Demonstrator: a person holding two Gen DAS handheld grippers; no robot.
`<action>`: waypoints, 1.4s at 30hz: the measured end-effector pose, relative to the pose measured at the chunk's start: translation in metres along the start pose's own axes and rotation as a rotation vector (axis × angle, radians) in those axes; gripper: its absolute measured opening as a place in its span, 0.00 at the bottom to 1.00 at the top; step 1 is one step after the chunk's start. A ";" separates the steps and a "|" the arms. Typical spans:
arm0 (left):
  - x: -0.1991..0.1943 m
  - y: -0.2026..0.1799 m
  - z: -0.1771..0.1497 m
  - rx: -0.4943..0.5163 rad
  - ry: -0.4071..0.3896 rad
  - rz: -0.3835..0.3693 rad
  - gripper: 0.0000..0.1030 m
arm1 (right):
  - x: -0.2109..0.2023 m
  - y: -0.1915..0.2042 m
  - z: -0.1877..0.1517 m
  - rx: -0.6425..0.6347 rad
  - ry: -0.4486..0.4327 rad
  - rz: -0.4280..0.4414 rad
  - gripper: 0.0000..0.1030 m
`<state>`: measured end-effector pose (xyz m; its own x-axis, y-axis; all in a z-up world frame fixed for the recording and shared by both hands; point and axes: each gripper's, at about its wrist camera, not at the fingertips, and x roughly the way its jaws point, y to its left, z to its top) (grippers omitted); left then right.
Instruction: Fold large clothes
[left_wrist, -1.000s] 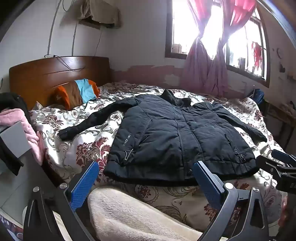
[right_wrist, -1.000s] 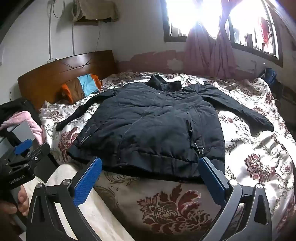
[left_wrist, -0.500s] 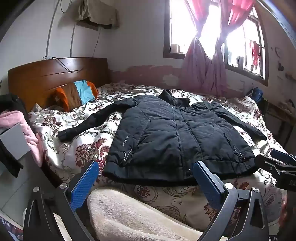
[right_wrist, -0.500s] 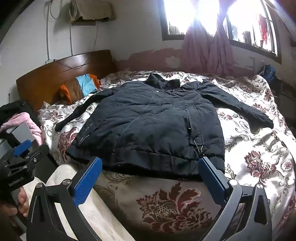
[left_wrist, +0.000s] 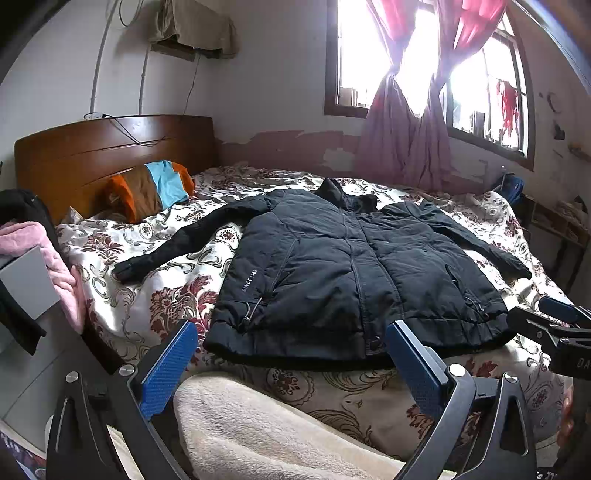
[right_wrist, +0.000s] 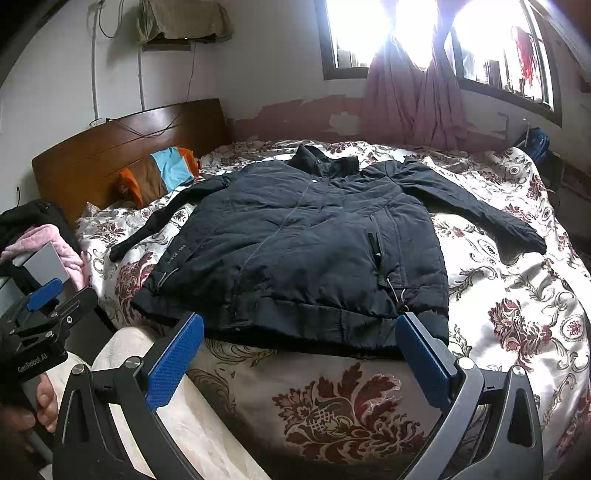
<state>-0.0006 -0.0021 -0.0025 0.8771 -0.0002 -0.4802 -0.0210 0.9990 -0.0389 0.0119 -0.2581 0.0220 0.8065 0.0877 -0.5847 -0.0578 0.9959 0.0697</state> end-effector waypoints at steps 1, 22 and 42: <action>0.000 0.000 0.000 0.000 0.000 0.000 1.00 | 0.000 0.000 0.000 0.000 0.000 0.000 0.99; 0.000 0.000 0.000 0.003 -0.002 0.001 1.00 | 0.002 0.000 -0.002 0.005 0.009 0.000 0.99; 0.000 0.000 0.000 0.003 -0.003 0.001 1.00 | 0.002 -0.001 -0.002 0.005 0.011 0.001 0.99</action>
<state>-0.0010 -0.0025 -0.0025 0.8784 0.0006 -0.4780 -0.0201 0.9992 -0.0357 0.0123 -0.2587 0.0189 0.8001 0.0889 -0.5933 -0.0555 0.9957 0.0743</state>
